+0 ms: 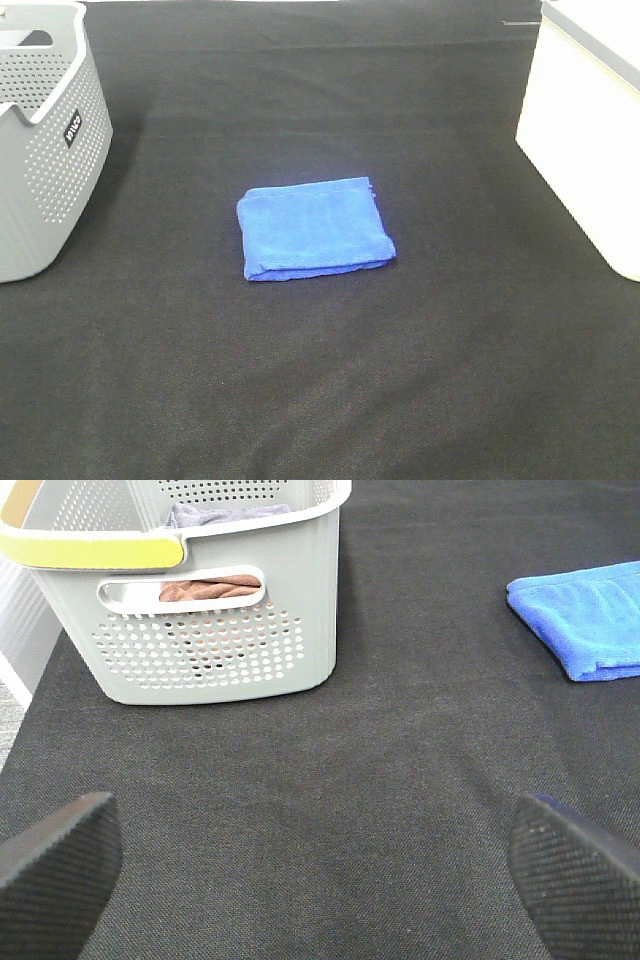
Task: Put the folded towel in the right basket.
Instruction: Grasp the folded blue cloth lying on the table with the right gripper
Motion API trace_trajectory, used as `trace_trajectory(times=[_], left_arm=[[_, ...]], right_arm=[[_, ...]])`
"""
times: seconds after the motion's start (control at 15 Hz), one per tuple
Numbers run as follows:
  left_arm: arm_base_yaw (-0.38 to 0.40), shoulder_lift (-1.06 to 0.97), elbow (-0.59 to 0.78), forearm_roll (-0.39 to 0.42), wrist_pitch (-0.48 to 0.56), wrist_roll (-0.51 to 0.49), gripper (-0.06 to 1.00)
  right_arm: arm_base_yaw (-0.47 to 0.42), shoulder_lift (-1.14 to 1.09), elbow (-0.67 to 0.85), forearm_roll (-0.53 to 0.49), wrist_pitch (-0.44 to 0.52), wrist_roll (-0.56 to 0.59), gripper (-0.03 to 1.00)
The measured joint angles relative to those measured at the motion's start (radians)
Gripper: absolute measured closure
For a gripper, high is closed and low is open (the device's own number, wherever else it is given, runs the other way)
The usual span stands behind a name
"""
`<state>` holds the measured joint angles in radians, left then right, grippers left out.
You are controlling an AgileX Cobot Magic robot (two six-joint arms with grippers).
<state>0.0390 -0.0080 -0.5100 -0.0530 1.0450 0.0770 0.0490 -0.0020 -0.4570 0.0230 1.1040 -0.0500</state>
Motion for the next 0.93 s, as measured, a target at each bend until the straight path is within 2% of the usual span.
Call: trace_trajectory(times=[0.93], left_arm=[[0.0,0.0,0.0,0.0,0.0,0.0,-0.04]], right_arm=[[0.0,0.0,0.0,0.001,0.0,0.0,0.0]])
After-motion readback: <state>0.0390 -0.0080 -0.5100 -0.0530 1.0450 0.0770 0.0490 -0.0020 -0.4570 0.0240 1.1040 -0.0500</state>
